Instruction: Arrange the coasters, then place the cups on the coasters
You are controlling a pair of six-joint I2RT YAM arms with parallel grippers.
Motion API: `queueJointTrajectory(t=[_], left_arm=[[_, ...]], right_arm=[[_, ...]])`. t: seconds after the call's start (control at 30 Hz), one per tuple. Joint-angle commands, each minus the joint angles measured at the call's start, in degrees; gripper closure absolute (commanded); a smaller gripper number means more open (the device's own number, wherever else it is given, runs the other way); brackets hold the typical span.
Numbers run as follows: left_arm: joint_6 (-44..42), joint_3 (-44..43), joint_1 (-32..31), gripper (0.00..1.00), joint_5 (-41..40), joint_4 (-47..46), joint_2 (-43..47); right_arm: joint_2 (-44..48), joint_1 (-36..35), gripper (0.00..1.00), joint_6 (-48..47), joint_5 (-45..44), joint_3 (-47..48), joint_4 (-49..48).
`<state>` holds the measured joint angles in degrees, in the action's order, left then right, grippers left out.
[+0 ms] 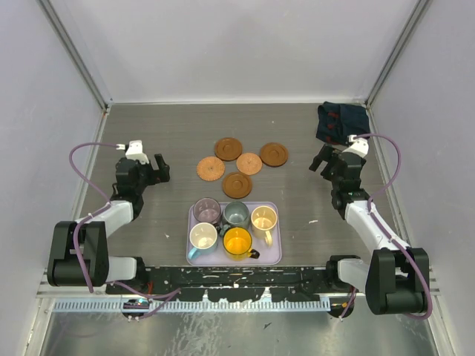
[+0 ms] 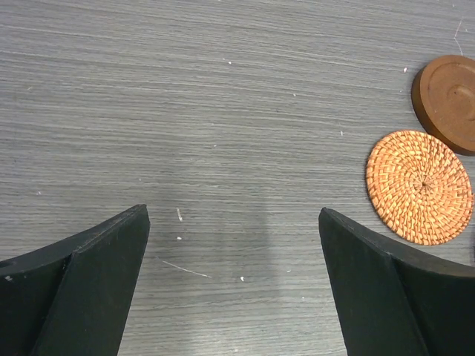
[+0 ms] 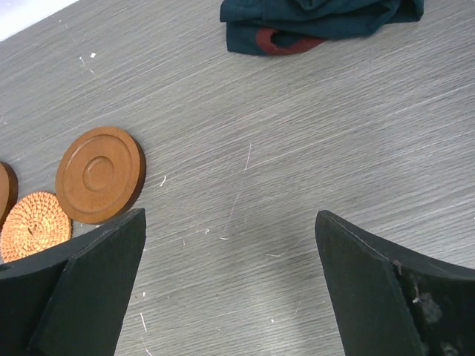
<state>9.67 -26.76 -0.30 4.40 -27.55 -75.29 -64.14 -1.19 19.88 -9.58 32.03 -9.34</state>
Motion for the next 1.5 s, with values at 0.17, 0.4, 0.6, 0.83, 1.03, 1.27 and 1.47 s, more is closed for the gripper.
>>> queueJointTrajectory(t=[0.17,0.4,0.6,0.83,1.03,1.27,1.47], left_arm=[[0.3,-1.7,0.3,0.02,0.3,-2.6,0.6],[0.4,-1.4,0.3,0.02,0.2,-3.1,0.7],[-0.1,-1.6,0.3,0.02,2.6,-3.6,0.1],[-3.3,-5.7,0.3,0.02,6.1,4.2,-3.1],[-5.3,-7.8,-0.4,0.02,9.1,6.3,-5.2],[-4.1,-3.9,-0.4,0.02,7.2,0.8,1.9],[0.1,-3.5,-0.5,0.02,9.7,-3.0,4.5]], right_arm=[[1.1,-0.3,0.00,0.8,-0.8,-0.2,-2.3],[1.6,-0.3,0.00,-0.9,4.7,-0.9,-4.2],[3.0,-0.4,0.00,-2.1,7.0,-1.3,-4.4],[2.0,-0.5,0.00,-3.4,8.2,-0.7,-4.7],[0.5,-0.6,0.00,-4.1,10.0,0.5,-4.9],[1.2,-0.6,0.00,-5.3,11.5,2.9,-2.1],[-1.6,-0.6,0.00,-4.6,14.5,5.6,0.3]])
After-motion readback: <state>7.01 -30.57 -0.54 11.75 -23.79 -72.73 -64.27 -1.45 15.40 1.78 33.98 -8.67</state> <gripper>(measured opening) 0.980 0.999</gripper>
